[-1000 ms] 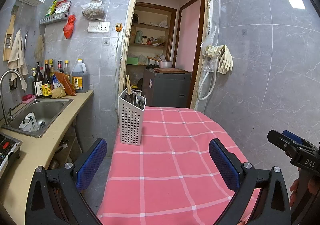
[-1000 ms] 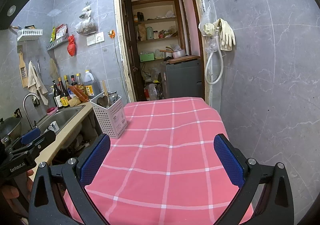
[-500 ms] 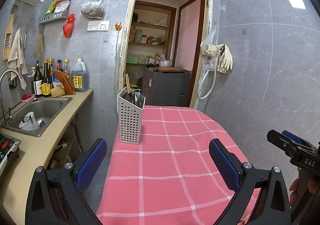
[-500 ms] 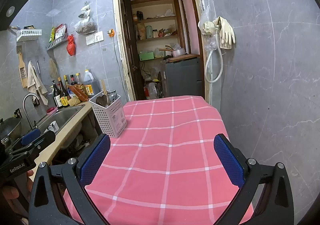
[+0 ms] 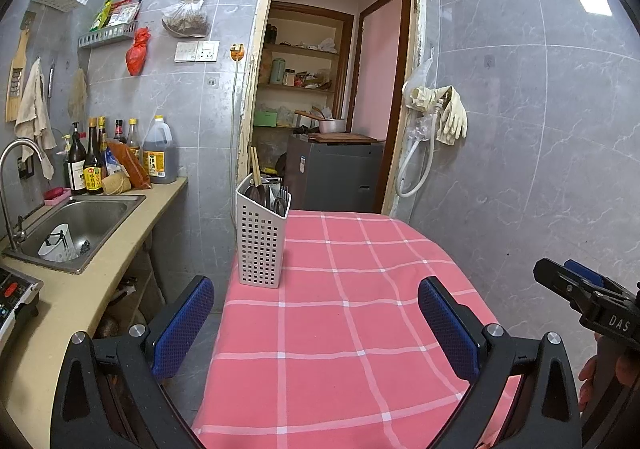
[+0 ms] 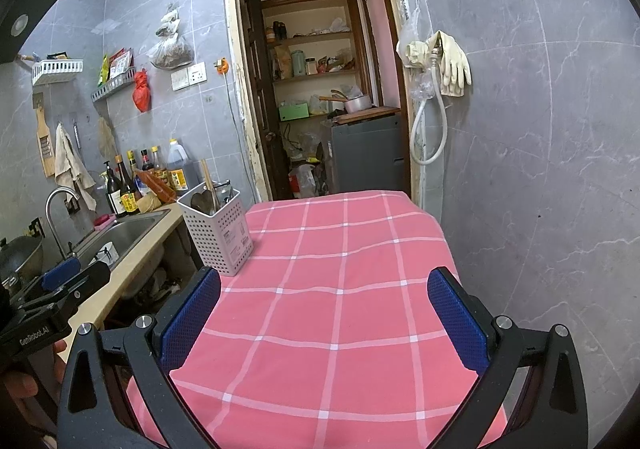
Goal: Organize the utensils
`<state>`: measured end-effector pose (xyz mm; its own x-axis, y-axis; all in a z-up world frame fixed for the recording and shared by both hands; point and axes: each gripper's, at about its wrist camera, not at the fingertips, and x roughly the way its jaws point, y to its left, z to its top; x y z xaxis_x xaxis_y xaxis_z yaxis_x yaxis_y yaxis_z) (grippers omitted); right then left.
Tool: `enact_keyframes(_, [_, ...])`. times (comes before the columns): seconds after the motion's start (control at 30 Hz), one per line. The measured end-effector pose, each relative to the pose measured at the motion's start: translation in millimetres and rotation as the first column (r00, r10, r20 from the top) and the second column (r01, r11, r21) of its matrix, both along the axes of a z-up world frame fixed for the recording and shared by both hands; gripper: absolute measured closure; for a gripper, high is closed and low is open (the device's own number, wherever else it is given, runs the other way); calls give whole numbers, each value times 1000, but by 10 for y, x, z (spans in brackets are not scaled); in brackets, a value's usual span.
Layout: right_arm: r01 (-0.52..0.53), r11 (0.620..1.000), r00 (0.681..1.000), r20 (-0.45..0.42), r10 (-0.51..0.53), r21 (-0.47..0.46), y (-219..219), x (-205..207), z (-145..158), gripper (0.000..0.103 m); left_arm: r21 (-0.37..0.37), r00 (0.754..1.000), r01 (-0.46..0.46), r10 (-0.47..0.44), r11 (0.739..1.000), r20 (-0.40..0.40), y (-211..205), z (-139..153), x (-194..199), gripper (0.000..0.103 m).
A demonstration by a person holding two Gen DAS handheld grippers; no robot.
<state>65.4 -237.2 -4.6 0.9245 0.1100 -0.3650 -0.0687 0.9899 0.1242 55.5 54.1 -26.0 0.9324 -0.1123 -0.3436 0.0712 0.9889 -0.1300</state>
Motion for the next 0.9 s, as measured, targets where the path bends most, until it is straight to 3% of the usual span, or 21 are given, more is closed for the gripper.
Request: enact_keyframes(0.9, [4,1000,1000,-12,-4,3,42,26,-47,1,3,1000,13,-13,1000,-20,45,-46,83,0])
